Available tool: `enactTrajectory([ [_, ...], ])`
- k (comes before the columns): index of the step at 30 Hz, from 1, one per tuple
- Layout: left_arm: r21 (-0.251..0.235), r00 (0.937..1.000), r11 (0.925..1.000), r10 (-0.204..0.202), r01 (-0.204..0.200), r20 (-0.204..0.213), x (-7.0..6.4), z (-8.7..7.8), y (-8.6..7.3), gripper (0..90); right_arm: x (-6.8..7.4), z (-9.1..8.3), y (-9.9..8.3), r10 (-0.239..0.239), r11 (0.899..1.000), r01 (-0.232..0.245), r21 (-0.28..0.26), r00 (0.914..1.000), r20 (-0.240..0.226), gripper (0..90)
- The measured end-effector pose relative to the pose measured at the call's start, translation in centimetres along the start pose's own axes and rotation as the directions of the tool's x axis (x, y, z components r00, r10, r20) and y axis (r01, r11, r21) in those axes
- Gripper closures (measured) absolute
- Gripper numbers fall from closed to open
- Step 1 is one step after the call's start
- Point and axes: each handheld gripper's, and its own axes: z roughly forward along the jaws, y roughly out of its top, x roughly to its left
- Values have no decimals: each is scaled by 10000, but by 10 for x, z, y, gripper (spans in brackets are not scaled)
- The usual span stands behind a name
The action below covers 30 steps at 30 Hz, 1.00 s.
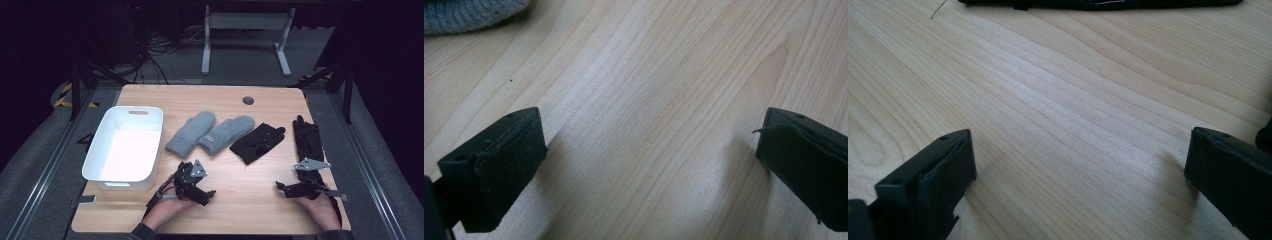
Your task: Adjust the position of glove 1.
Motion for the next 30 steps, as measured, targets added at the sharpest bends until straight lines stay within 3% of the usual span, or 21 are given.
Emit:
enactTrajectory([
  [11, 220, 9998, 9996, 156, -159, 150, 2, 1, 4, 0, 0, 0, 0, -11, 10000, 11, 1, 10000, 10, 4],
  [14, 202, 9995, 9998, -40, 33, 319, 3, -1, 5, 1, 0, 0, 0, 26, 10000, -25, -7, 10000, 22, 4],
  [30, 75, 9989, 9999, -156, 153, 452, 13, -13, 26, 4, 0, 0, 0, 22, 10000, -22, -3, 10000, 28, 3],
])
